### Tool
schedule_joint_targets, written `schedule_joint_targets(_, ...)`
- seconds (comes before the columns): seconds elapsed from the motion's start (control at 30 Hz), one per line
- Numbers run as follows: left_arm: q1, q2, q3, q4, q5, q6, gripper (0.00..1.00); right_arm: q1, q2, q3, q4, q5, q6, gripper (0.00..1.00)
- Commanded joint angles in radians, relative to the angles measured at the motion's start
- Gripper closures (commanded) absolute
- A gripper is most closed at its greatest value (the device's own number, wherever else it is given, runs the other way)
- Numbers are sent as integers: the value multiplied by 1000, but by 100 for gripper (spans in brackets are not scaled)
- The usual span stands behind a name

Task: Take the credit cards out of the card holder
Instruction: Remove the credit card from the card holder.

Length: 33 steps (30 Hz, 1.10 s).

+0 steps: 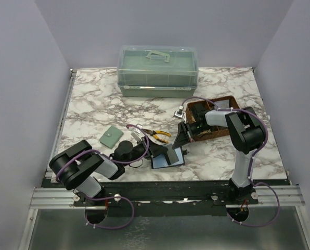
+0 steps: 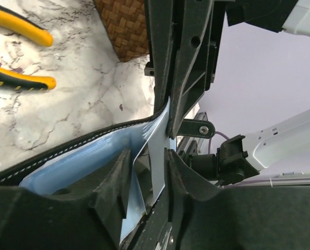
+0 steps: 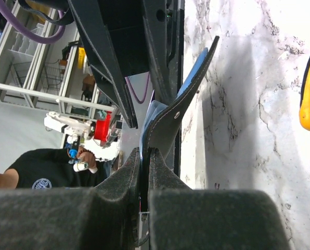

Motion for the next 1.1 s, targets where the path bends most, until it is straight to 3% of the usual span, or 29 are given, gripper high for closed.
schedule_joint_targets(0.0, 5, -24, 24, 0, 42, 21, 70, -3, 9, 19, -51, -89, -48, 100)
schedule_joint_targets(0.13, 5, -28, 23, -1, 54, 22, 98, -3, 10, 21, -52, -88, -48, 100)
schedule_joint_targets(0.17, 6, -28, 20, -1, 58, 22, 100, -3, 10, 21, -52, -85, -49, 100)
schedule_joint_targets(0.43, 30, -127, -93, -23, 30, 25, 100, -3, 9, 21, -50, -71, -50, 100)
schedule_joint_targets(0.63, 38, -292, -125, -175, 31, 52, 100, -3, 8, 21, -53, -70, -56, 100)
schedule_joint_targets(0.77, 56, -453, -123, -372, 19, 68, 100, -3, -5, 8, -5, 47, -7, 100)
schedule_joint_targets(0.83, 65, -576, -110, -529, -1, 82, 100, -3, -19, -20, 76, 144, 62, 100)
schedule_joint_targets(1.0, 70, -896, -77, -874, -96, 99, 100, 28, -10, -21, 92, 296, 85, 100)
schedule_joint_targets(1.07, 73, -983, -72, -955, -118, 103, 100, 55, -7, -15, 86, 356, 75, 94)
